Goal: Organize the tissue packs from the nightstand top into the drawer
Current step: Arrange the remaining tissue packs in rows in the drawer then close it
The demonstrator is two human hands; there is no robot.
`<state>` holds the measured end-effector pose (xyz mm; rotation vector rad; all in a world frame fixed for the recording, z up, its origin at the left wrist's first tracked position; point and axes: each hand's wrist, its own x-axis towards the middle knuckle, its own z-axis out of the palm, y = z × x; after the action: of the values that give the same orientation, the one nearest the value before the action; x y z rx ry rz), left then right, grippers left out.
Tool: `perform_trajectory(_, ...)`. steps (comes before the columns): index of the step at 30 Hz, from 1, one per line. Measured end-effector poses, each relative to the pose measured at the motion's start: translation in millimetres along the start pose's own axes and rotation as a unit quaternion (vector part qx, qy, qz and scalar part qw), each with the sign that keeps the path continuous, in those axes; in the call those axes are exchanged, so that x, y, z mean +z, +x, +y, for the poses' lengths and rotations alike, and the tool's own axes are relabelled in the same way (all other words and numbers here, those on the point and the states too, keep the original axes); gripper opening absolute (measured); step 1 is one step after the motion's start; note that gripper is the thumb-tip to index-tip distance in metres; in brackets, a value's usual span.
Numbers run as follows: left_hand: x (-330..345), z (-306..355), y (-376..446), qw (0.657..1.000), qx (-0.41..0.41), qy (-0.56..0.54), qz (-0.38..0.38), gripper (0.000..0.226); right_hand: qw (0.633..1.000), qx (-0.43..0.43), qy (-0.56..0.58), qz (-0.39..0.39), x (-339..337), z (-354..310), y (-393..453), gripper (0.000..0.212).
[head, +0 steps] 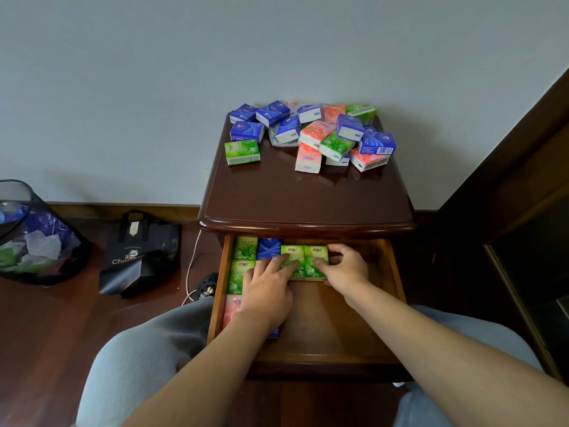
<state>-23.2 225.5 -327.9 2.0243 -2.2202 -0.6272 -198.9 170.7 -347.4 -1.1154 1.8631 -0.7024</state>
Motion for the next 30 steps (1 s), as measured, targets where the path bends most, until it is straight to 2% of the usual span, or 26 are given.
perform_trajectory(7, -6.2, 2.6, 0.2, 1.0, 0.008, 0.0, -0.002, 0.061, 1.0, 0.009, 0.013, 0.012, -1.3, -1.6, -5.5, 0.052)
perform_trajectory(10, -14.1, 5.8, -4.6, 0.998, 0.037, -0.011, 0.058, 0.051, 0.998, 0.03, -0.045, 0.033, -13.7, -7.5, -15.6, 0.04)
perform_trajectory(12, -24.4, 8.2, -4.6, 0.989, 0.066, -0.024, 0.126, 0.034, 0.993, -0.027, -0.109, 0.045, -27.4, -14.7, -24.5, 0.028)
perform_trajectory(14, -40.1, 11.9, 0.9, 0.974, 0.089, -0.04, 0.202, 0.023, 0.982, -0.135, -0.123, 0.053, -43.3, -26.6, -30.4, 0.04)
perform_trajectory(16, -58.0, 15.5, 12.5, 0.957, 0.096, -0.059, 0.266, 0.021, 0.963, -0.235, -0.114, 0.061, -59.2, -48.3, -31.4, 0.041)
perform_trajectory(18, -75.2, 17.5, 27.7, 0.949, 0.089, -0.061, 0.297, 0.024, 0.945, -0.3, -0.1, 0.086, -71.7, -75.8, -22.3, 0.027)
perform_trajectory(19, -82.3, 17.8, 35.6, 0.951, 0.078, -0.06, 0.292, 0.029, 0.937, -0.318, -0.099, 0.105, -76.4, -90.5, -15.5, 0.019)
perform_trajectory(21, -90.9, 15.6, 51.9, 0.97, 0.04, -0.056, 0.233, 0.046, 0.93, -0.322, -0.109, 0.137, -81.8, -115.7, 1.2, 0.01)
perform_trajectory(23, -91.1, 9.5, 66.1, 0.99, 0.004, -0.02, 0.138, 0.063, 0.934, -0.286, -0.154, 0.15, -83.3, -135.5, 21.5, 0.026)
perform_trajectory(25, -83.9, 3.6, 74.7, 0.997, -0.013, 0.015, 0.068, 0.069, 0.926, -0.254, -0.226, 0.162, -83.3, -152.3, 41.0, 0.045)
perform_trajectory(27, -76.2, 0.1, 79.3, 0.998, -0.017, 0.022, 0.052, 0.069, 0.914, -0.239, -0.271, 0.185, -81.3, -165.6, 58.8, 0.056)
perform_trajectory(30, -69.6, -2.4, 84.1, 0.998, -0.025, 0.019, 0.051, 0.069, 0.901, -0.21, -0.293, 0.241, -75.0, -181.4, 85.4, 0.061)
